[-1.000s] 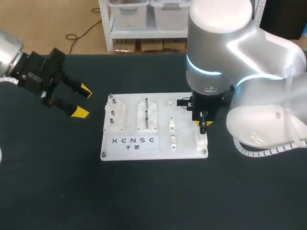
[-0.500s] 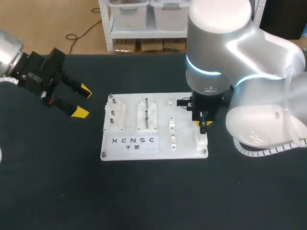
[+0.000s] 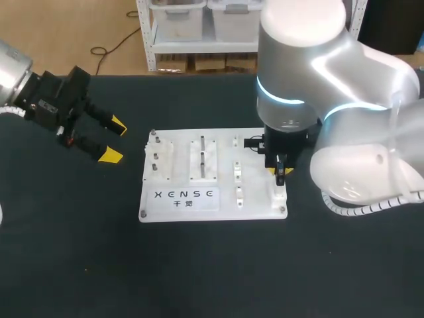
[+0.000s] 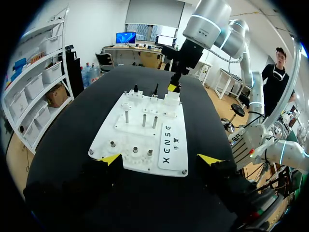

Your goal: Insert the USB connector, Ethernet cable, and multi-pin plug into their matching sockets one by one.

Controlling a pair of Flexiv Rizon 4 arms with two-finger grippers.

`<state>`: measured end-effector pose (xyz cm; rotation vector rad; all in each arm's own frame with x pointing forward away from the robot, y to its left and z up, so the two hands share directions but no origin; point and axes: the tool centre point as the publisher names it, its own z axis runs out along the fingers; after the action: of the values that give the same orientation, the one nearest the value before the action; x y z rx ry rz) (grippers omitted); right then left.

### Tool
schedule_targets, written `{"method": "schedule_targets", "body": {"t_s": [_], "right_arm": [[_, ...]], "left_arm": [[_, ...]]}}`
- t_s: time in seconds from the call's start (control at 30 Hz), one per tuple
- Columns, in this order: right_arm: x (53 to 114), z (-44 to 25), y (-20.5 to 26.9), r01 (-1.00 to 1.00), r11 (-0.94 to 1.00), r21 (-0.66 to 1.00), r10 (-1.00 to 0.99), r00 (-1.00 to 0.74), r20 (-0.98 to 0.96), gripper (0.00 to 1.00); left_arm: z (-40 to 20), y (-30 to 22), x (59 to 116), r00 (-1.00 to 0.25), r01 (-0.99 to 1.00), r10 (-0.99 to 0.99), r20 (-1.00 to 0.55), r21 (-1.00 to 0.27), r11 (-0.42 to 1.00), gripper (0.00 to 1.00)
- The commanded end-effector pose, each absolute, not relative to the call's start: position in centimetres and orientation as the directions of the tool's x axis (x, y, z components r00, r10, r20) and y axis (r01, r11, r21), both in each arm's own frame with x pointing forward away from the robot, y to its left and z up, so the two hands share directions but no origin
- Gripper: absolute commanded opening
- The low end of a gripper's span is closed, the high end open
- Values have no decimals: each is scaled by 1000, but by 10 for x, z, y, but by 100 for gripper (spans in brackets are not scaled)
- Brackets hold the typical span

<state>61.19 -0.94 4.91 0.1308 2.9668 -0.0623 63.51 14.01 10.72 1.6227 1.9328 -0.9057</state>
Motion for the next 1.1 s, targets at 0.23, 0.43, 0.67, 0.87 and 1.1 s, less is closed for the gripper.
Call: {"method": "schedule_targets", "body": {"t_s": [0.23,0.43,0.67,0.87,1.1], "right_arm": [[613,23,-13,110,992,-66,100,-984,-145,0],[610,11,-12,114,990,-79,104,-987,-121,0],[605,8,-15,131,990,-57,124,-986,-113,0],[600,5,-18,132,990,-54,125,-986,-110,0],[597,-1,-18,134,989,-69,126,-986,-104,0]], "left_arm": [[106,141,635,-199,978,675,-710,-191,88,100],[106,141,635,-199,978,675,-710,-191,88,100],[106,141,635,-199,978,675,-710,-191,88,100],[106,141,635,-199,978,675,-710,-191,88,100],[106,141,635,-199,978,675,-710,-191,88,100]]}}
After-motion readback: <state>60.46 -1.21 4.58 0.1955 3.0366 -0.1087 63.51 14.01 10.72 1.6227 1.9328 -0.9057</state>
